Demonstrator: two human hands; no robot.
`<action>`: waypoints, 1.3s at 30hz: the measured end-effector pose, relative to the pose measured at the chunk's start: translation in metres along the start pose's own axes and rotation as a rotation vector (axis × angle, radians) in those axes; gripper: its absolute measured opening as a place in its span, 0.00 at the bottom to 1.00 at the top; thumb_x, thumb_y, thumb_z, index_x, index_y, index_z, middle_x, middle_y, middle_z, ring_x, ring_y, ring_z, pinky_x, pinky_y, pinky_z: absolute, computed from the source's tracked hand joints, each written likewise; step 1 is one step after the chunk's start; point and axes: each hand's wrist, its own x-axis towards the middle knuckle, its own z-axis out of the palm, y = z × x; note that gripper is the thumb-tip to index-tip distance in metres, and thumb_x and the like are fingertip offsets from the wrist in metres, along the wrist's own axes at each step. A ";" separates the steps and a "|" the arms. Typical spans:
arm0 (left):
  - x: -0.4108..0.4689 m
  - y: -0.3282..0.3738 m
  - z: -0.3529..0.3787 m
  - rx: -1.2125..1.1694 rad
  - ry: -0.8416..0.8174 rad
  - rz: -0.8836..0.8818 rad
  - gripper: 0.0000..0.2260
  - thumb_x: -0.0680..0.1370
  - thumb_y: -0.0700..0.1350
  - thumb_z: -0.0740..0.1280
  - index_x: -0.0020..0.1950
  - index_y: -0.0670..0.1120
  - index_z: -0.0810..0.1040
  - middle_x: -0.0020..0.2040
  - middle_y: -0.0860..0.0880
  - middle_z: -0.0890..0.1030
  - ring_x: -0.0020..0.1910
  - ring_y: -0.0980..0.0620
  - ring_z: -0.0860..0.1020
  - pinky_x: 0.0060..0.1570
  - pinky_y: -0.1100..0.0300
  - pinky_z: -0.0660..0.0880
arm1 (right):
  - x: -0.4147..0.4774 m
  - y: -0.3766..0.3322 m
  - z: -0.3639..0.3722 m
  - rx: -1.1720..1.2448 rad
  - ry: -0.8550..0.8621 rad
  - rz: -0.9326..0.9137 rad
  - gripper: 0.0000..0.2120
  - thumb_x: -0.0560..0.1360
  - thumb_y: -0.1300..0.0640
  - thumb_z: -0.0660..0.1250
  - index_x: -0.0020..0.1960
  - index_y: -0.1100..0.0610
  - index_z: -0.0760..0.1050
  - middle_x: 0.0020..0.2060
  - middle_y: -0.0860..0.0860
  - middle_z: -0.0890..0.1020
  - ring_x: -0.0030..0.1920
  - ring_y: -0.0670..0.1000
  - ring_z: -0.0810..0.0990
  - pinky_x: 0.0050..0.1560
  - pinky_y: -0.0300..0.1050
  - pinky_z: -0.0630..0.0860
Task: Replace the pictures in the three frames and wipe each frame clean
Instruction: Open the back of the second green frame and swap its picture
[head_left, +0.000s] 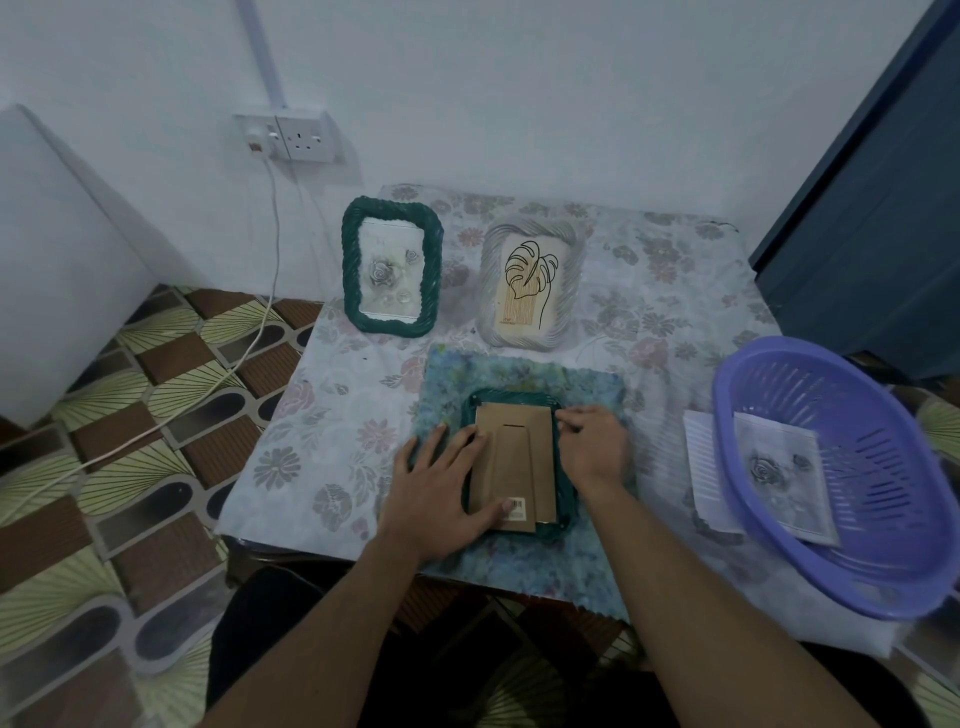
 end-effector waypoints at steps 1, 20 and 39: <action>0.000 0.000 0.000 0.001 0.000 -0.001 0.41 0.72 0.78 0.45 0.80 0.59 0.48 0.80 0.61 0.49 0.79 0.53 0.44 0.76 0.45 0.42 | 0.000 0.000 0.000 -0.013 -0.016 0.001 0.12 0.78 0.63 0.66 0.54 0.52 0.85 0.57 0.47 0.82 0.55 0.53 0.80 0.59 0.53 0.78; 0.000 0.001 0.000 0.001 0.009 -0.004 0.41 0.72 0.78 0.45 0.80 0.58 0.51 0.80 0.60 0.51 0.80 0.52 0.45 0.76 0.45 0.42 | -0.003 -0.005 -0.003 -0.082 -0.020 -0.039 0.16 0.79 0.61 0.63 0.60 0.47 0.82 0.58 0.51 0.82 0.54 0.57 0.81 0.56 0.54 0.78; 0.000 0.001 0.000 0.001 0.004 -0.007 0.41 0.72 0.78 0.45 0.80 0.58 0.50 0.80 0.59 0.51 0.80 0.52 0.44 0.76 0.45 0.42 | -0.002 -0.010 -0.002 -0.186 -0.161 0.022 0.11 0.79 0.56 0.64 0.61 0.48 0.77 0.54 0.46 0.72 0.60 0.53 0.75 0.62 0.56 0.66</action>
